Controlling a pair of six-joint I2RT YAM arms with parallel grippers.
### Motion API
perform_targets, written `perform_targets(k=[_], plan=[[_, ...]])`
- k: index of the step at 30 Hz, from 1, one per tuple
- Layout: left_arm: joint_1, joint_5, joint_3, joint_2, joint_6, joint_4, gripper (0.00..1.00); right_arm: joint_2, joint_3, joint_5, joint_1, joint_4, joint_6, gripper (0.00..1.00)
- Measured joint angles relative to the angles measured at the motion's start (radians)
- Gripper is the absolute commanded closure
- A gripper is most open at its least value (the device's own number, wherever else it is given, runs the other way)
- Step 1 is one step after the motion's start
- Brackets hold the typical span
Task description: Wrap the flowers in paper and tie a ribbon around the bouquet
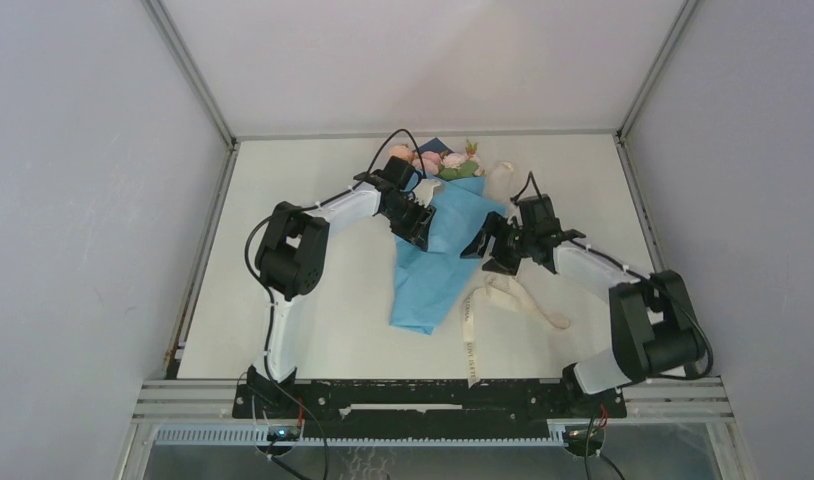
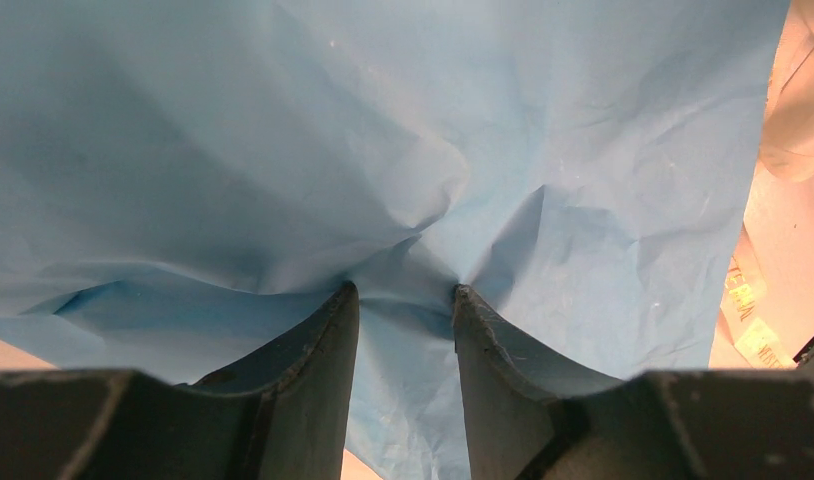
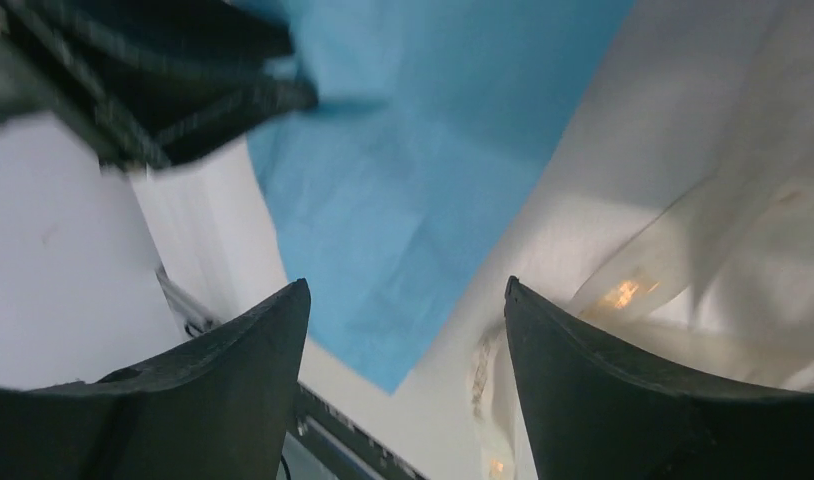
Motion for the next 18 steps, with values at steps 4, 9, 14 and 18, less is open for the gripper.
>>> perform_targets(k=[4,9,14,18], plan=[[0.000,0.000,0.000,0.000,0.000,0.000,0.54,0.128,0.082,0.030,-0.066,0.039,0.005,0.17],[0.000,0.000,0.000,0.000,0.000,0.000,0.54,0.268,0.107,0.013,-0.076,0.112,0.002,0.16],[0.000,0.000,0.000,0.000,0.000,0.000,0.54,0.362,0.146,-0.053,-0.077,0.229,0.023,0.17],[0.000,-0.002,0.000,0.000,0.000,-0.001,0.54,0.432,0.177,-0.097,-0.073,0.341,0.051,0.19]])
